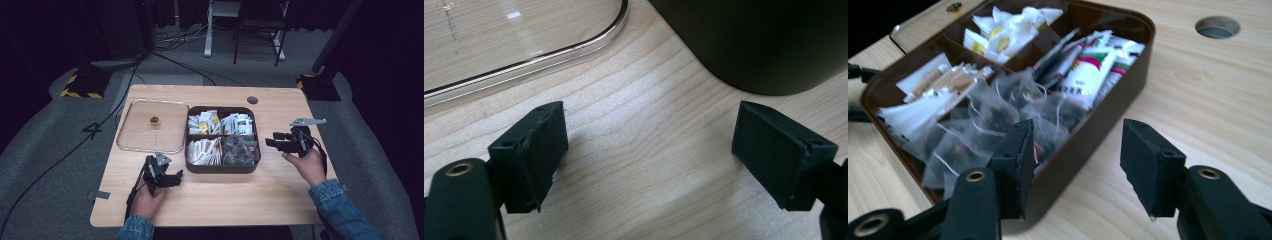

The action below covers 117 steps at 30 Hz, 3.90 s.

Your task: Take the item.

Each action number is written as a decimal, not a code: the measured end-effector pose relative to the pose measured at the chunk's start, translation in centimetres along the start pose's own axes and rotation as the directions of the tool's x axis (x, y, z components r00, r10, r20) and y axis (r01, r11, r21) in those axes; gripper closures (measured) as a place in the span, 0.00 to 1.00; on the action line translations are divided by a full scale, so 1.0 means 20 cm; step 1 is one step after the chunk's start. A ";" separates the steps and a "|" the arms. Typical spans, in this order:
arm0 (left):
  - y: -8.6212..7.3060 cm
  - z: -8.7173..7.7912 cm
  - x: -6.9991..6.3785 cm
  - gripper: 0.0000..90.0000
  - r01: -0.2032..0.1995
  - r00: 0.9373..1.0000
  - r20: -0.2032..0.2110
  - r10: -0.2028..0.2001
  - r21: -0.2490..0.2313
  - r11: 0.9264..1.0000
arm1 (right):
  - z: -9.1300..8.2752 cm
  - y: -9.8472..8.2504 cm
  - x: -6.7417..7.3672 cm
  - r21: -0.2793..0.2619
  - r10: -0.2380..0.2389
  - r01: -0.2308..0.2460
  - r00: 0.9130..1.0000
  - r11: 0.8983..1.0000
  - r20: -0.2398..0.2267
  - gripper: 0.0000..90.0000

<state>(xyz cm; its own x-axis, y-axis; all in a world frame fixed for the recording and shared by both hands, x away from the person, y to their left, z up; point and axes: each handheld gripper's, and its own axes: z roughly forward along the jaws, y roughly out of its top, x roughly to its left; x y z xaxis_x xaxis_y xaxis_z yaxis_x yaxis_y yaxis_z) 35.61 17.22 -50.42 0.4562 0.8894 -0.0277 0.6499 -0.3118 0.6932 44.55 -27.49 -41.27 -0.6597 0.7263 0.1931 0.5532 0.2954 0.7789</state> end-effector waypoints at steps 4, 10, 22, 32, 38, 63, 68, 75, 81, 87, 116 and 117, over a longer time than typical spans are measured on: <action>0.00 0.00 0.01 0.17 -0.004 1.000 0.003 0.004 0.001 1.000 | 0.04 0.08 0.02 0.005 0.004 -0.004 1.000 1.000 -0.015 0.54; 0.01 0.01 0.01 0.17 0.001 1.000 -0.002 -0.001 0.000 1.000 | 0.12 0.18 0.07 0.019 -0.018 0.019 0.999 1.000 -0.039 0.56; 0.01 0.01 0.01 0.17 0.001 1.000 -0.002 -0.001 0.000 1.000 | 0.33 0.31 0.09 0.110 0.074 -0.064 0.993 0.992 -0.091 0.59; 0.01 0.01 0.01 0.17 0.003 1.000 -0.006 -0.003 0.000 1.000 | 0.49 0.34 0.07 0.168 0.074 -0.064 0.996 0.984 -0.052 0.64; 0.01 0.01 0.01 0.17 0.003 1.000 -0.008 -0.003 0.002 1.000 | 0.57 0.34 0.07 0.211 0.063 -0.056 0.998 0.976 -0.027 0.68; 0.01 0.01 0.01 0.17 0.002 1.000 -0.007 -0.002 0.002 1.000 | 0.78 0.38 0.18 0.301 0.034 -0.028 0.999 0.953 -0.015 0.86; 0.01 0.01 0.01 0.17 0.002 1.000 -0.007 -0.002 0.002 1.000 | 0.78 0.38 0.17 0.302 0.044 -0.043 0.999 0.952 0.002 0.93; 0.01 0.01 0.01 0.17 0.002 1.000 -0.007 -0.002 0.001 1.000 | 0.76 0.37 0.15 0.281 0.052 -0.057 0.998 0.958 0.026 0.95; 0.01 0.01 0.01 0.17 0.002 1.000 -0.007 -0.002 0.001 1.000 | 0.71 0.39 0.14 0.253 0.057 -0.062 0.998 0.966 0.027 0.96; 0.01 0.01 0.01 0.17 0.003 1.000 -0.003 -0.003 0.004 1.000 | 0.64 0.42 0.14 0.210 0.060 -0.061 0.998 0.976 0.012 0.96; 0.02 0.02 0.01 0.17 0.012 1.000 -0.010 -0.012 0.001 1.000 | 0.21 0.47 0.10 0.047 0.044 -0.043 0.999 0.998 -0.026 0.96; 0.02 0.02 0.01 0.17 0.011 1.000 -0.010 -0.011 0.001 1.000 | 0.19 0.47 0.09 0.043 0.048 -0.047 0.999 0.998 -0.023 0.96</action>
<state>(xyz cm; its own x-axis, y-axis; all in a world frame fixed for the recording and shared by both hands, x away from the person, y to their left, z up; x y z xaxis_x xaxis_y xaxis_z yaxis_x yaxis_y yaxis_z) 36.31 17.17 -50.40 0.4429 0.8961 -0.0280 0.6555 -0.3023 0.6921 50.43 -21.06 -35.87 -0.6440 0.7251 0.2441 0.6049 0.2872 0.7427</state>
